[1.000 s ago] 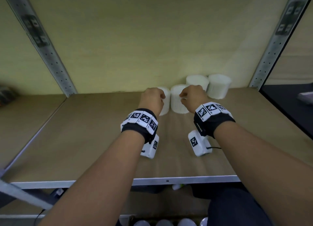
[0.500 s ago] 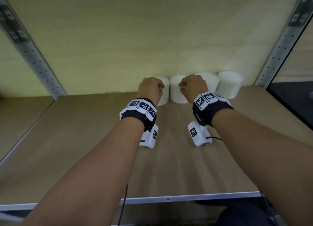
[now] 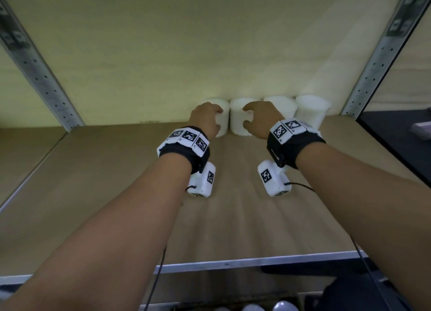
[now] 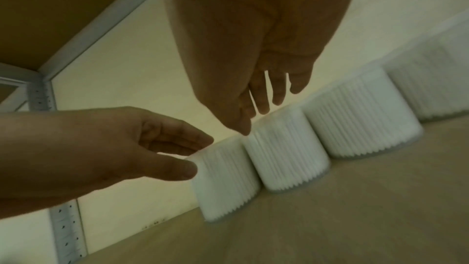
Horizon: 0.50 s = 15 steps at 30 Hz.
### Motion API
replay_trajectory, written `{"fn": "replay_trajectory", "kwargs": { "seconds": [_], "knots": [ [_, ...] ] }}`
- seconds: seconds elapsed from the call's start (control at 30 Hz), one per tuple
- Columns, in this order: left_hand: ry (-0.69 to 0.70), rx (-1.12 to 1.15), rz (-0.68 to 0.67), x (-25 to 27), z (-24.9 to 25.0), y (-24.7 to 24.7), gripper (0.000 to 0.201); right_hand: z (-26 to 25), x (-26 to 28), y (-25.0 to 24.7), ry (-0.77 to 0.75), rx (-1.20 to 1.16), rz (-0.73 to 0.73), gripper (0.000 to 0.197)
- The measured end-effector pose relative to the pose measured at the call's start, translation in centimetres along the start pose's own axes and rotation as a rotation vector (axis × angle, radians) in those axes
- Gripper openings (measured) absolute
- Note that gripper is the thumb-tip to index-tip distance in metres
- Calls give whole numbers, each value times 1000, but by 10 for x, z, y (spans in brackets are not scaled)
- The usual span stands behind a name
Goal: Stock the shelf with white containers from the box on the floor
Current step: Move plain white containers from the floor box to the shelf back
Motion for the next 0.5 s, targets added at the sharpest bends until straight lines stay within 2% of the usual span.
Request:
{"fn": "replay_trajectory", "kwargs": {
  "seconds": [0.07,0.23,0.5],
  "knots": [
    [28,-33,-48,15,8,-2,53,4,15,-1,9,7,14,50],
    [54,-35,-107,82,36,-10,52,12,73,-10,72,-15,-38,47],
    [92,18,-95,195,80,-16,48,11,198,-19,-4,-72,9,39]
  ]
}}
Point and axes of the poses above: each hand's wrist, its own x-axis away from the middle knuckle, its own y-axis out of the palm, z = x × y, the point moved 5 cm from there along -x, towards the middle knuckle, and after that the axes turned 2 degrees about y, right-handed, at the moved point
